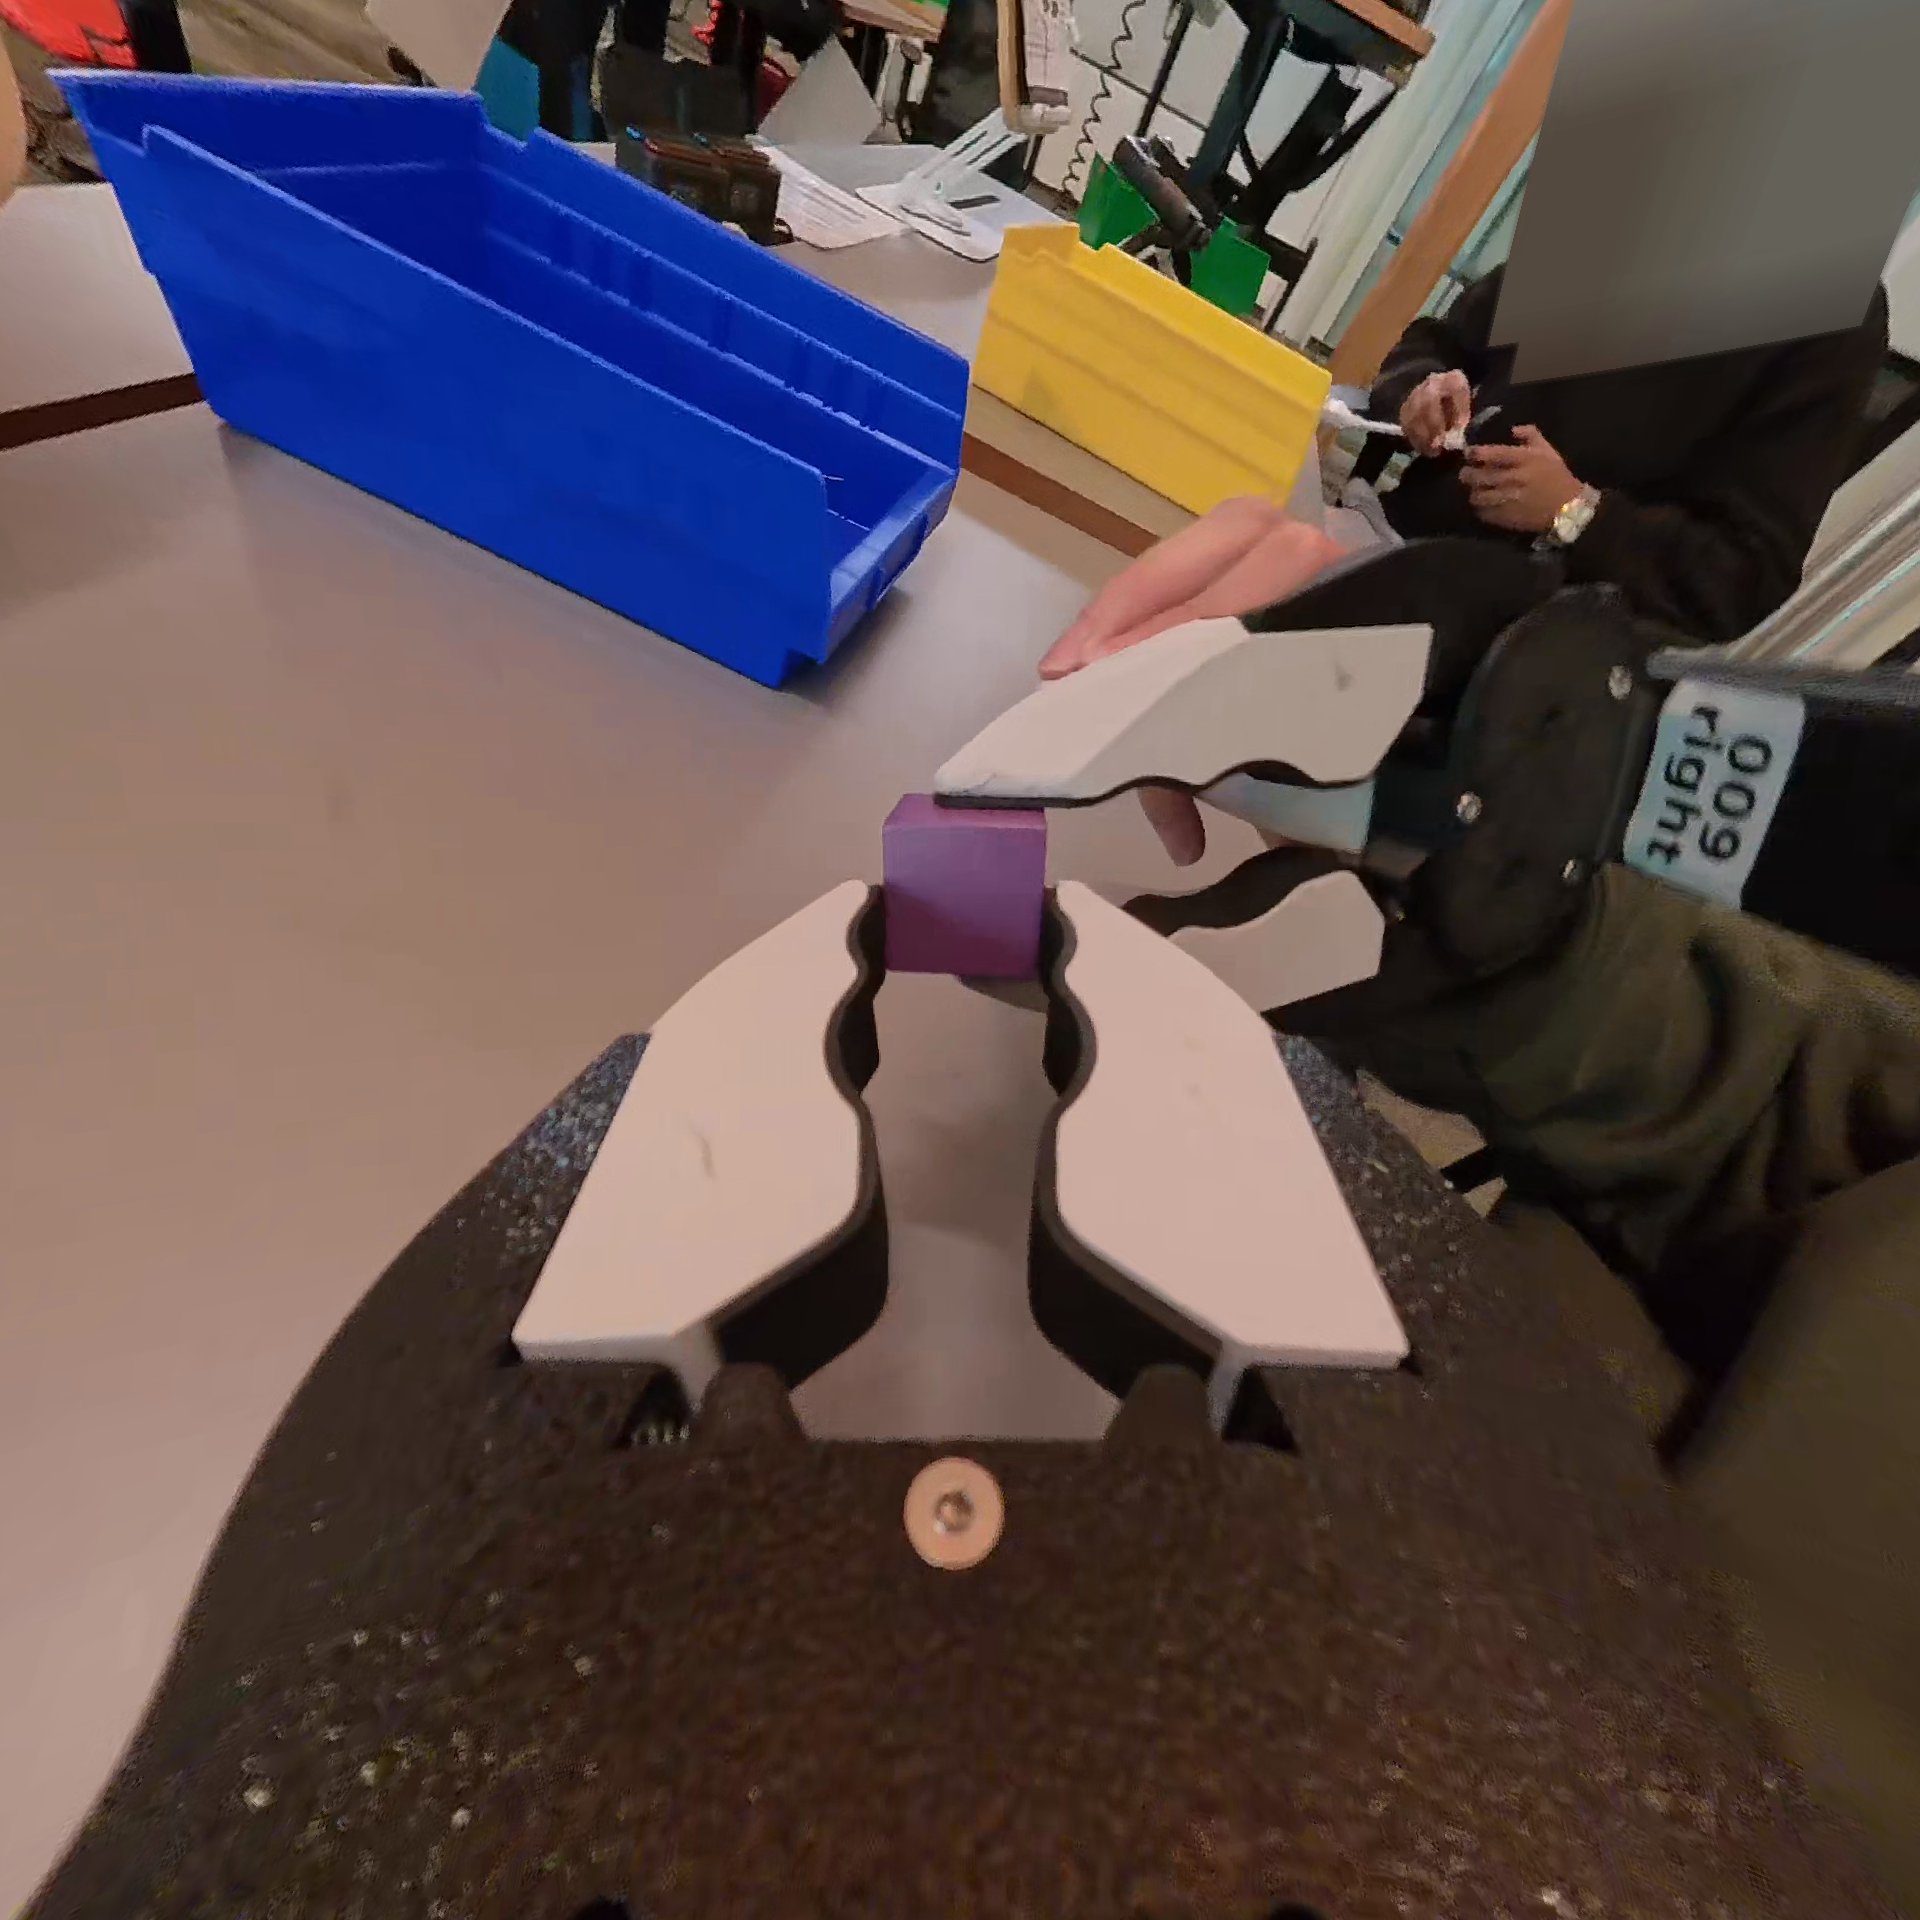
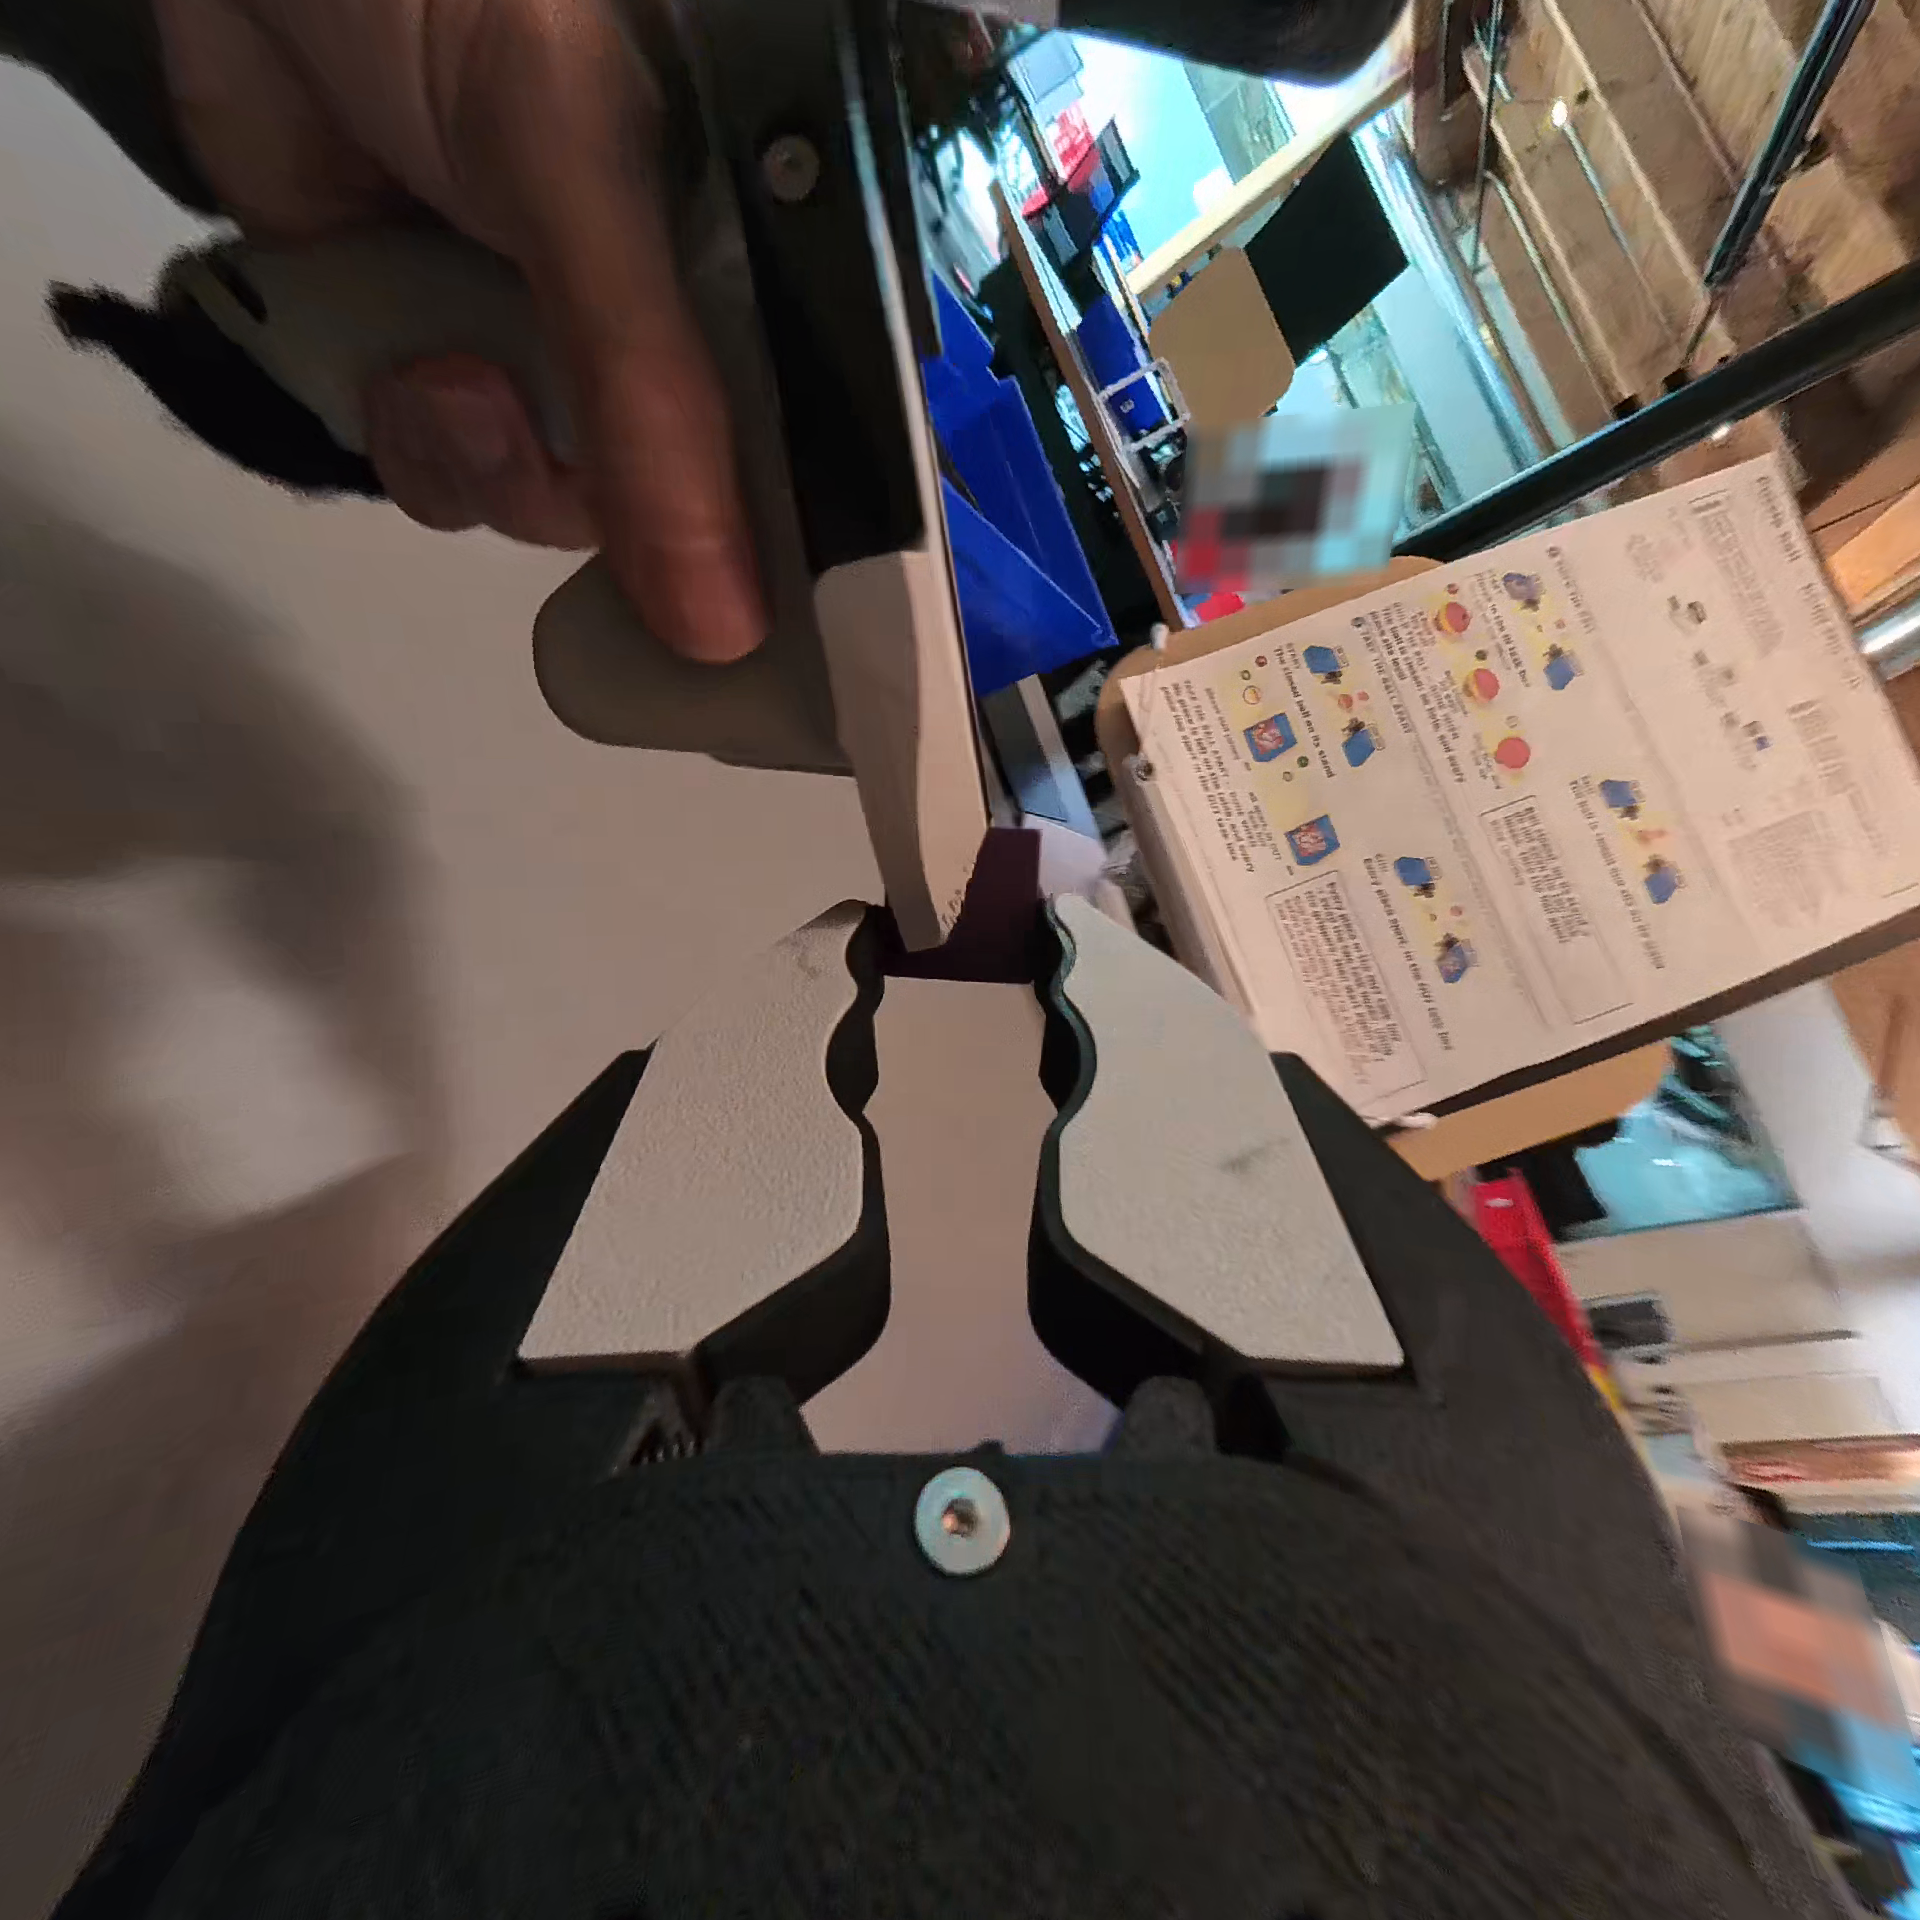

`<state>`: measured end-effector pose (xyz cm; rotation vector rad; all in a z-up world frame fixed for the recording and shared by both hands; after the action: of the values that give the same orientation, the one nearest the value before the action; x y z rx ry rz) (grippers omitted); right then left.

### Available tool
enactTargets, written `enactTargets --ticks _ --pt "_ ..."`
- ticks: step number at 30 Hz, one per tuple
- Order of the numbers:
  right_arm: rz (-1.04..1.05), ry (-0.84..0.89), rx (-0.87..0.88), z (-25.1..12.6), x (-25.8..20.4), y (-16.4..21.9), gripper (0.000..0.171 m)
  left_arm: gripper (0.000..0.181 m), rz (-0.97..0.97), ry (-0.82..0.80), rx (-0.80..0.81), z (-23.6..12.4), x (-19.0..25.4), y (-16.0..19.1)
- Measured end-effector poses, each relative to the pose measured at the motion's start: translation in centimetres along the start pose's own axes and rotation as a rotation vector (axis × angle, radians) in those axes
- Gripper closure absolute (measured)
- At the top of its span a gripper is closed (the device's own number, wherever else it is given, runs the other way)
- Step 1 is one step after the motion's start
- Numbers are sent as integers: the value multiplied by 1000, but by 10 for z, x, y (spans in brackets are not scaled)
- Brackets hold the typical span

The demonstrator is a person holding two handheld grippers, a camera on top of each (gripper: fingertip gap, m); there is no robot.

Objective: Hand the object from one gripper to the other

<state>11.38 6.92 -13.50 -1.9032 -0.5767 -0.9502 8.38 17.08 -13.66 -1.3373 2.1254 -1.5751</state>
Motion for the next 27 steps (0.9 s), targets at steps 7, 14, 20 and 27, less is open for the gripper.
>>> enactTargets --ticks 7,14,20,27 --pt "878 -432 252 -5 26 19 100 154 242 66 184 -21 1 -8" --pt "1111 -580 497 -7 29 12 108 154 204 153 194 -27 0 -8" --pt "1110 -630 560 -9 26 10 134 154 197 236 180 -22 5 -5" --pt "1062 -633 564 -7 21 9 146 154 216 230 166 -21 8 -5"
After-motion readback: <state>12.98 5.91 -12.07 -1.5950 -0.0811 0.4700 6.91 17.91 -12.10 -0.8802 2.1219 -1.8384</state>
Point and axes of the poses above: each gripper's, where its closed fingertips meet, z out along the fingers, y out of its underside, x = y × z across the jaws, the point moved 7 cm from there along -z, back along the fingers, and after that the axes turned 9 degrees about -x, right-handed, at the moved point
